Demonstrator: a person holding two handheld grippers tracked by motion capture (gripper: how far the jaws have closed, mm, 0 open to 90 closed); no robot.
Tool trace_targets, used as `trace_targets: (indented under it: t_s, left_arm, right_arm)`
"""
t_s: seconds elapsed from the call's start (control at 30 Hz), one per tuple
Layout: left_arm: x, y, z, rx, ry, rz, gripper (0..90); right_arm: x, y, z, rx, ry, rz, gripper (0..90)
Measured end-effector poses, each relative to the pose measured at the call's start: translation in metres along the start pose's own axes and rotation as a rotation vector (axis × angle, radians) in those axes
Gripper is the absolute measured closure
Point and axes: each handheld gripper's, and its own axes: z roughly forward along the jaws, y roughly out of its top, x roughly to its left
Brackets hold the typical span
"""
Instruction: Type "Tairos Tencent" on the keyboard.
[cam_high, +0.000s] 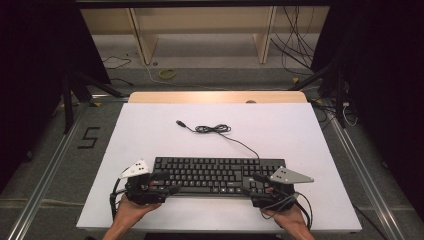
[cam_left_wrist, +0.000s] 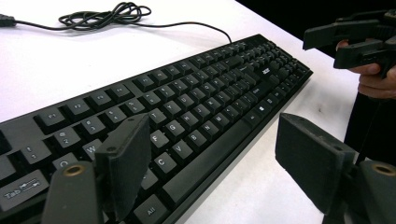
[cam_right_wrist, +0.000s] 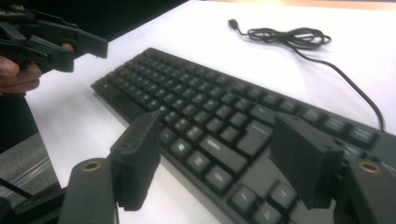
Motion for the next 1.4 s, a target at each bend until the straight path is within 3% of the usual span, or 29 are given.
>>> trace_targets:
  t_s: [0.13,0.33,0.57,0.77,1.07,1.23,1.4]
  left_arm:
    - [0.002,0.000,-0.001,-0.001,0.010,-0.013,26.6]
    - [0.006,0.000,-0.003,0.008,0.039,-0.022,27.2]
    - [0.010,-0.001,-0.004,0.042,0.096,-0.026,29.1]
    - [0.015,-0.001,-0.006,0.072,0.142,-0.047,33.5]
    - [0.028,-0.003,-0.012,0.110,0.200,-0.108,47.1]
    - [0.034,-0.004,-0.014,0.153,0.244,-0.127,60.9]
    - [0.034,-0.006,-0.014,0.197,0.261,-0.103,73.8]
  right_arm:
    - [0.003,0.007,0.009,0.006,0.012,-0.011,34.5]
    - [0.013,0.023,0.039,0.030,0.047,-0.033,35.6]
    - [0.023,0.039,0.068,0.065,0.084,-0.050,37.4]
    - [0.027,0.046,0.087,0.102,0.089,-0.057,39.7]
    - [0.033,0.057,0.118,0.173,0.084,-0.058,49.8]
    - [0.036,0.062,0.137,0.219,0.082,-0.056,63.5]
    - [0.042,0.063,0.152,0.254,0.088,-0.066,75.6]
